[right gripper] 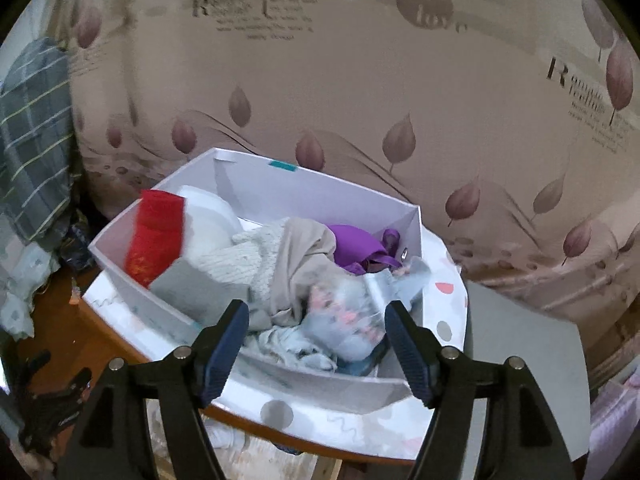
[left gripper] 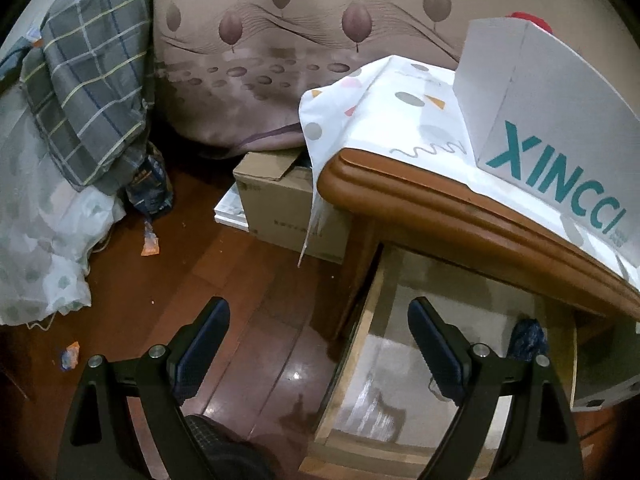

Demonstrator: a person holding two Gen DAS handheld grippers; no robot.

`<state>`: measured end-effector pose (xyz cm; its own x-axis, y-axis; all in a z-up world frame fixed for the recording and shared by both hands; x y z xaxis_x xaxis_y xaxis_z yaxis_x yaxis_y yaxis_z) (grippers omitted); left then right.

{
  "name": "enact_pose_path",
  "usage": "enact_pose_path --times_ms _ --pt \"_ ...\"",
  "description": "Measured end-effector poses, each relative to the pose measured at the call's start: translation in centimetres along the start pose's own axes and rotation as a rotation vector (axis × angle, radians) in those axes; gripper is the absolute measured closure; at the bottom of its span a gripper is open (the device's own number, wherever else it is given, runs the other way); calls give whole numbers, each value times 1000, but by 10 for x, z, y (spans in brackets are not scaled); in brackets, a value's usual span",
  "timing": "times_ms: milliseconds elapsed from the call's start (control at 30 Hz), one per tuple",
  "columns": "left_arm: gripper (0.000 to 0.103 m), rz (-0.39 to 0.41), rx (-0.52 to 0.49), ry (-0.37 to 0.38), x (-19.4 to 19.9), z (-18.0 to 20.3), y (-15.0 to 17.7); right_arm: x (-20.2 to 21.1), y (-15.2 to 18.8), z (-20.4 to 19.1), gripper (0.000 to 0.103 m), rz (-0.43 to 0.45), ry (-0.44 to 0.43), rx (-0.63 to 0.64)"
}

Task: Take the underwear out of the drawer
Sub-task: 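Move the right tool back down into the open drawer, then grasp the dark blue floral cloth in the drawer with the right tool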

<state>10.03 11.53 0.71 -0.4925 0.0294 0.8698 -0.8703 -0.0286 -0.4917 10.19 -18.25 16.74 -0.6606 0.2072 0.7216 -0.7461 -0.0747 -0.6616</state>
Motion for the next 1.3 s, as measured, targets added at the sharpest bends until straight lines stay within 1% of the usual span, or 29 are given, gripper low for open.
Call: enact_pose_path --times_ms 167,333,400,500,633,700,800,867,933,1033,1100,1133,1167,1233,1300 --pt "14 -13 -13 1 -4 5 1 23 24 -7 31 21 -26 60" --pt "14 -21 -48 2 -7 15 4 31 55 -10 31 22 -40 96" --pt "13 -26 -62 -3 -9 19 6 29 71 -11 31 8 -46 103" --pt "13 -44 -68 -4 -12 21 8 18 96 -11 31 -42 -55 114" --pt "13 -55 -41 20 -13 17 7 -6 136 -15 31 -117 -82 154" --pt "13 -54 -31 3 -14 13 6 -19 152 -20 31 -142 -93 189" --pt "12 -66 -13 10 -16 9 7 -47 178 -35 31 -202 -141 264" --pt "12 -73 4 15 -17 6 6 -66 189 -44 31 -232 -168 313" --pt "12 -70 6 -3 -18 4 5 -84 197 -51 31 -255 -183 362" --pt "12 -73 17 6 -18 3 3 -116 203 -62 31 -281 -179 438" --pt "12 -80 24 18 -19 2 3 -137 207 -68 31 -300 -155 485" --pt "12 -81 23 15 -20 2 3 -146 209 -69 32 -313 -154 497" --pt "12 -81 19 8 -21 2 2 -157 212 -71 39 -330 -161 509" --pt "12 -81 9 -4 -22 1 1 -172 217 -73 46 -354 -149 533" --pt "12 -83 16 2 -22 1 1 -188 223 -74 47 -376 -138 560"
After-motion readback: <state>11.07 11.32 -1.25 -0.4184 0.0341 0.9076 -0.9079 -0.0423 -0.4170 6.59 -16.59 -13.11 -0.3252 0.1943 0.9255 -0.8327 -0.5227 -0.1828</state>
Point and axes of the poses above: each gripper's, at about its wrist camera, not at the fingertips, and x roughly against the way its jaws point, z to its right, y to its underside, the point moved 5 cm from there along -x, roughly the way its jaws point, and after that the axes turned 8 degrees about -z, right-handed, at the moved point
